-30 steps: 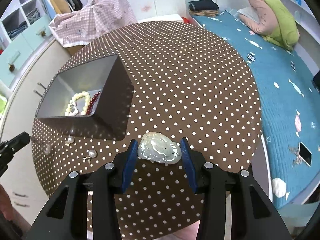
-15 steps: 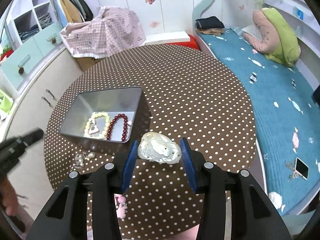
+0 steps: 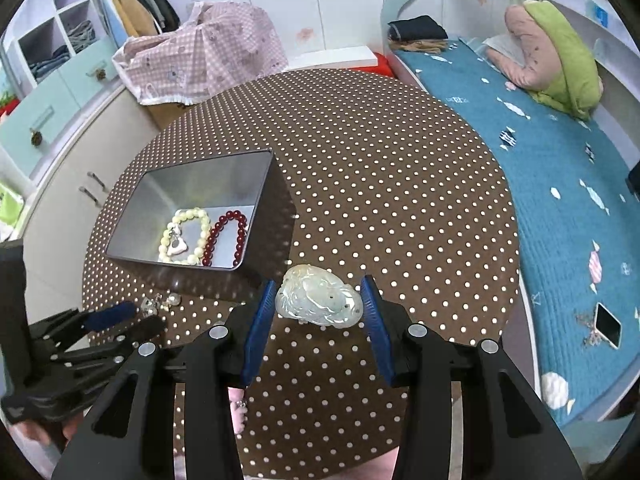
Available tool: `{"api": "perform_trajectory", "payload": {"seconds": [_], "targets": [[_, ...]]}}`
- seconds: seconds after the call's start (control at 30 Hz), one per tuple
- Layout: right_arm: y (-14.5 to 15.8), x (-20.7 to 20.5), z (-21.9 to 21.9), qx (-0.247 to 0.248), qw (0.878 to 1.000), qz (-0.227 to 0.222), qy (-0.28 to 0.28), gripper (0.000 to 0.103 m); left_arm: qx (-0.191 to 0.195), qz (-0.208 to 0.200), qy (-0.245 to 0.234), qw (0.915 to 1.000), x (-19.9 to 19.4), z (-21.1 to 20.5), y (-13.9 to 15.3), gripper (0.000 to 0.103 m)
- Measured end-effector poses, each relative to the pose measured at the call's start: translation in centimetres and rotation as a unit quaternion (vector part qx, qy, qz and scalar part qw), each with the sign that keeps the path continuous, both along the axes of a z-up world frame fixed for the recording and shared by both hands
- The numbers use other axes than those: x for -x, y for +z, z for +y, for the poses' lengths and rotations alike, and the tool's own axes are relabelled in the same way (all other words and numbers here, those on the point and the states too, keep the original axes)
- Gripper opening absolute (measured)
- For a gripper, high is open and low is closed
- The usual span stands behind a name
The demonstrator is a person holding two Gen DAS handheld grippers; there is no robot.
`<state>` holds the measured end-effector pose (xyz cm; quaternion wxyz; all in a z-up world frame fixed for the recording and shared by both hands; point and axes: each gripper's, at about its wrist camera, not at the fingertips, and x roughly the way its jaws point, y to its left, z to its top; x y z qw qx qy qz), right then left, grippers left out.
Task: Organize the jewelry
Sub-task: 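Carry the jade pendant and pearl earring into the grey tin and open both grippers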
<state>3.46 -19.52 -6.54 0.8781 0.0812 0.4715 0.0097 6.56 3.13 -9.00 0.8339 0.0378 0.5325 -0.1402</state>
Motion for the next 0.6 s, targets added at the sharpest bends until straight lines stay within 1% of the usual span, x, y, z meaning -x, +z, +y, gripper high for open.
{"api": "perform_trajectory", "payload": {"seconds": [0.03, 0.07, 0.1, 0.13, 0.17, 0.27, 0.47, 0.6], "targets": [[0.0, 0.0, 0.0, 0.001, 1.000, 0.000, 0.000, 0.043, -0.012, -0.004, 0.002, 0.9999, 0.0, -0.4, -0.1, 0.036], [-0.1, -0.1, -0.1, 0.001, 1.000, 0.001, -0.001, 0.043, -0.026, -0.008, 0.006, 0.9996, 0.0, -0.5, 0.0, 0.019], [-0.2, -0.2, -0.1, 0.002, 1.000, 0.002, -0.002, 0.043, -0.046, -0.014, 0.014, 0.9988, -0.1, -0.5, -0.1, 0.016], [-0.3, -0.2, -0.1, 0.003, 1.000, 0.003, -0.003, 0.043, -0.042, -0.013, 0.015, 0.9989, -0.2, -0.4, -0.1, 0.013], [-0.4, -0.3, -0.1, 0.004, 1.000, 0.005, -0.002, 0.043, -0.041, -0.012, 0.017, 0.9990, -0.4, -0.1, -0.1, 0.006], [-0.7, -0.4, 0.2, 0.002, 1.000, 0.010, 0.003, 0.043, -0.033, -0.008, 0.027, 0.9991, -0.5, 0.8, 0.0, 0.006], [-0.5, -0.2, 0.7, 0.001, 1.000, 0.004, 0.008, 0.043, -0.018, -0.037, 0.045, 0.9981, -0.4, 3.0, 2.0, 0.006], [0.1, 0.1, 0.9, 0.001, 1.000, -0.005, 0.011, 0.043, -0.010, -0.064, 0.046, 0.9968, -0.2, 3.2, 3.9, 0.006]]}}
